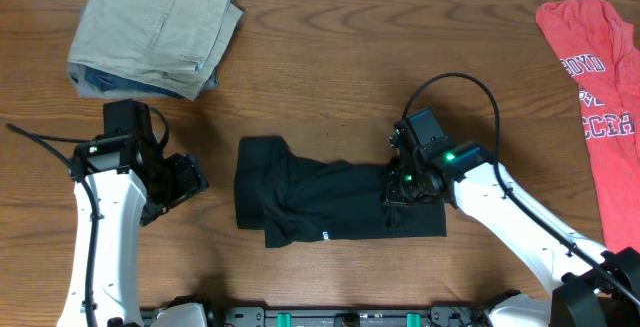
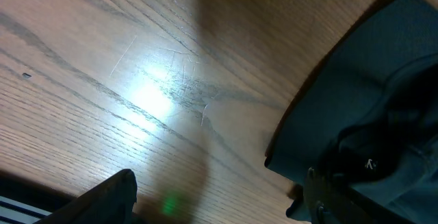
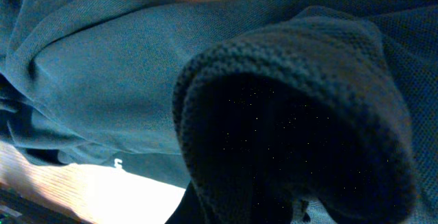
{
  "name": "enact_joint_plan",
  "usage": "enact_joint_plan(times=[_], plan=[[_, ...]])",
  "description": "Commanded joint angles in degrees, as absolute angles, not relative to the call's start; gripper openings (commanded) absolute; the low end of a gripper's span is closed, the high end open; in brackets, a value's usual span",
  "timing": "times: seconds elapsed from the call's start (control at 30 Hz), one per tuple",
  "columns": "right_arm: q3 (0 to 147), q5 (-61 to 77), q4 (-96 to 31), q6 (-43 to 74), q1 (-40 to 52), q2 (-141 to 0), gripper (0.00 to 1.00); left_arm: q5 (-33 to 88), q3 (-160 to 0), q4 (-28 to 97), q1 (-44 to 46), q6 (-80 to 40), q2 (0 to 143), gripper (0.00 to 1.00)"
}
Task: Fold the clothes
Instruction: 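Fold the strip's right end leftward over the middle with the right gripper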
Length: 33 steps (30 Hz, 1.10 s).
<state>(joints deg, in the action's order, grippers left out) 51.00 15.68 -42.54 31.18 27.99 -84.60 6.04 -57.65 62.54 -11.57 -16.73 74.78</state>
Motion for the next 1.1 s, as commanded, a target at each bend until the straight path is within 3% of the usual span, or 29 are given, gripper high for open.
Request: enact_joint_plan(times=[0.0, 0.23, 0.47, 0.53, 0.77, 0.97, 1.07], plan=[[50.76, 16.51, -42.48, 32.34, 28.60, -84.36, 0.02, 6.46, -57.10, 62.48, -11.81, -16.82, 74.87, 0.79], [50.72, 17.28, -42.35, 32.36, 28.60, -84.77, 0.07, 6.46, -57.10, 62.50, -11.81, -16.82, 74.87, 0.79], [51.55, 23.18, -41.23, 31.55, 27.92, -84.75, 0.49, 6.46, -57.10, 62.48, -11.81, -16.82, 74.87, 0.79], [52.90, 25.52, -42.37, 29.43, 27.14, -84.75, 0.57, 6.46, -57.10, 62.48, -11.81, -16.82, 74.87, 0.79], [59.20, 20.64, -49.04, 26.48, 23.07, -84.75, 0.58, 6.46, -57.10, 62.48, -11.81, -16.82, 74.87, 0.79], [60.23, 18.20, -49.95, 26.48, 19.20, -84.77, 0.68, 6.46, -57.10, 62.48, -11.81, -16.82, 74.87, 0.79], [60.14, 16.73, -50.85, 26.46, 18.72, -84.77, 0.68, 6.48, -57.10, 62.48, -11.81, -16.82, 74.87, 0.79]])
